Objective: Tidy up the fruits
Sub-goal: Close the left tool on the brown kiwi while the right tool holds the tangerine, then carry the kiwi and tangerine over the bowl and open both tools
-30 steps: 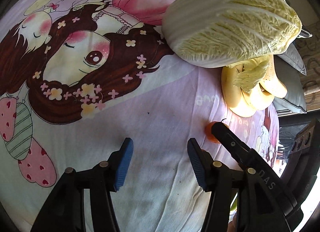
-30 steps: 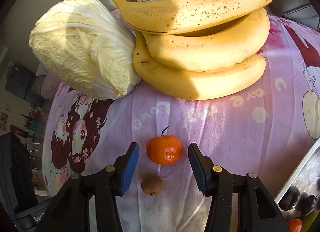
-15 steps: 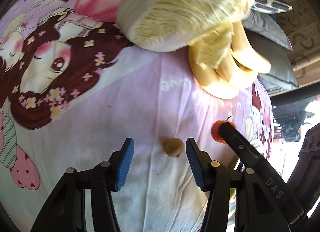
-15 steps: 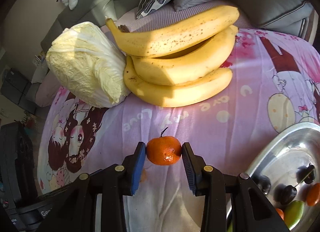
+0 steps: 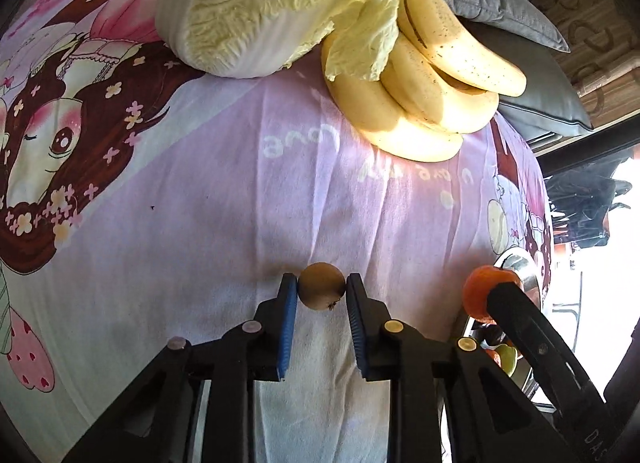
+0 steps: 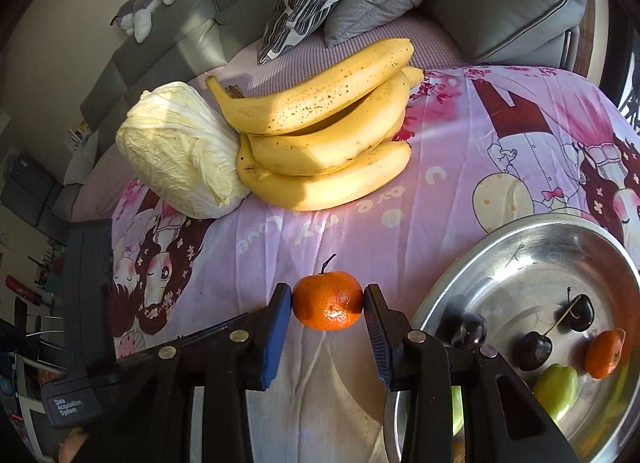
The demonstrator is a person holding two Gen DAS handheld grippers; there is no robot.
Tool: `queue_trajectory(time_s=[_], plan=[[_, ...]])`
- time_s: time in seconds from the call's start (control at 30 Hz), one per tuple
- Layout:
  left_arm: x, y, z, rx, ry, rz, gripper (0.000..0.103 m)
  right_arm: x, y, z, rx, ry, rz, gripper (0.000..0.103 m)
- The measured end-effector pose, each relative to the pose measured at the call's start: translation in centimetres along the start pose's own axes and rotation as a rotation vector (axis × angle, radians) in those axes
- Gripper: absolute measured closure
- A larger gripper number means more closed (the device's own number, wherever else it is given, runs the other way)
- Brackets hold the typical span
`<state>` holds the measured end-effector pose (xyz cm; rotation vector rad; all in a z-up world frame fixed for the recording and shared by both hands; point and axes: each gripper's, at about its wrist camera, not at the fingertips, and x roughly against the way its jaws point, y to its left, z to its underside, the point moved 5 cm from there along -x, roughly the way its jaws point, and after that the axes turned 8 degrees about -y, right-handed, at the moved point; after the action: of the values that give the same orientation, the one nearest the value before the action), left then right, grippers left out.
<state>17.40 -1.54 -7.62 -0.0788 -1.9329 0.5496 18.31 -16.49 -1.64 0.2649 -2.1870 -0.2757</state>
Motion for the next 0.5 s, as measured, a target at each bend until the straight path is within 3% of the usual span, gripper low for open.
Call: queue_trajectory(time_s=[0.2,0.5], plan=[[2.1,-3.1,1.3,-0.057,-0.007,0.095,0.077,3.6,-2.2,1.5,-0.014,-0.036,0.047,0.063],[2.8,-9.5,6.0,-0.244,0.042,0.207,0.077,7.8,-6.3,3.8,-0.063,-0.069,0.113,0.063]])
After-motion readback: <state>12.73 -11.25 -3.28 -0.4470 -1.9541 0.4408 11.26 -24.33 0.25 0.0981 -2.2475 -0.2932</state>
